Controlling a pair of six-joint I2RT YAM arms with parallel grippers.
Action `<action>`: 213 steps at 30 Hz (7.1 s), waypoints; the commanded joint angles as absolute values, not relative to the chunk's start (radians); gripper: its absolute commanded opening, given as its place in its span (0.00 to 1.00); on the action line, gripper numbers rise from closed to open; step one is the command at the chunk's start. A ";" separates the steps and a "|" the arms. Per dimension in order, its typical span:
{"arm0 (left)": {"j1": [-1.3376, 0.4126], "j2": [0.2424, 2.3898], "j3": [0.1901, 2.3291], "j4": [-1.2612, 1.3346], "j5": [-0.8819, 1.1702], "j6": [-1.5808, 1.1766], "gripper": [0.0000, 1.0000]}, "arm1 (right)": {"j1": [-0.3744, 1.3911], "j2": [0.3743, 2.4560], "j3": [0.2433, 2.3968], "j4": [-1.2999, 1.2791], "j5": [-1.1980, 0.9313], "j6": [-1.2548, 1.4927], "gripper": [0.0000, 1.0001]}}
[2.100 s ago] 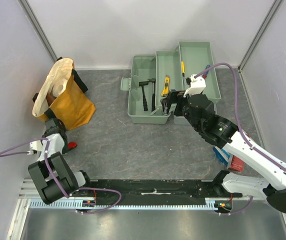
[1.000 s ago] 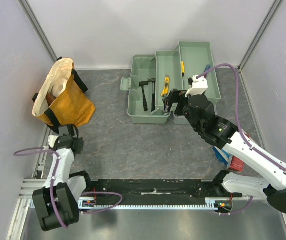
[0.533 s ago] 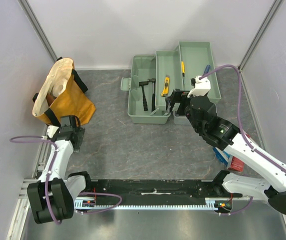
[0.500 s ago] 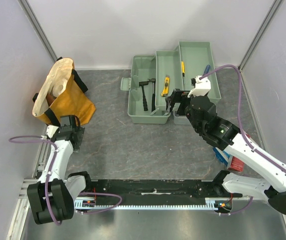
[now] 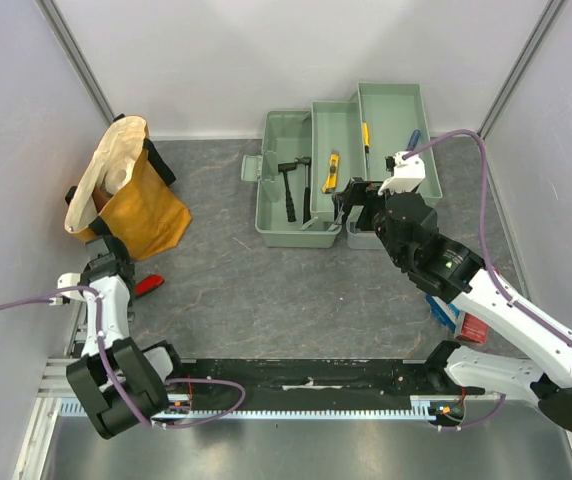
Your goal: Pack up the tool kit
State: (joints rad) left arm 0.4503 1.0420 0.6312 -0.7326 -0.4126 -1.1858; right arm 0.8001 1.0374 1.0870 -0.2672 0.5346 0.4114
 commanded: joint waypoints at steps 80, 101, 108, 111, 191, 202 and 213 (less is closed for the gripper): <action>-0.031 0.707 0.800 -0.045 0.673 -0.719 0.02 | 0.798 1.338 1.183 0.063 -0.430 0.439 0.98; -0.535 1.866 1.787 -0.084 0.443 -0.578 0.02 | 0.788 0.832 1.037 -0.311 0.900 0.382 0.98; -0.589 2.121 1.980 -0.155 0.377 -0.586 0.02 | 0.788 0.741 1.040 -0.330 0.980 0.360 0.98; -0.607 2.174 2.000 -0.158 0.376 -0.586 0.02 | 0.788 0.739 1.086 -0.348 0.956 0.356 0.98; -0.270 1.856 1.296 -0.265 0.434 -0.549 0.50 | -0.281 1.792 1.232 -0.183 -0.532 0.327 0.56; -0.270 1.894 1.324 -0.278 0.505 -0.574 0.30 | -0.230 1.787 1.285 -0.279 -0.399 0.295 0.27; -0.278 1.907 1.328 -0.287 0.506 -0.581 0.21 | -0.129 1.689 1.342 -0.356 -0.141 0.236 0.00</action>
State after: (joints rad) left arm -0.2676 1.8893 1.3022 -0.3157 0.4248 -0.5301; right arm -0.1673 1.7763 1.2800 -0.3046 -0.2512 0.2348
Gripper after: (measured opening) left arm 0.361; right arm 0.031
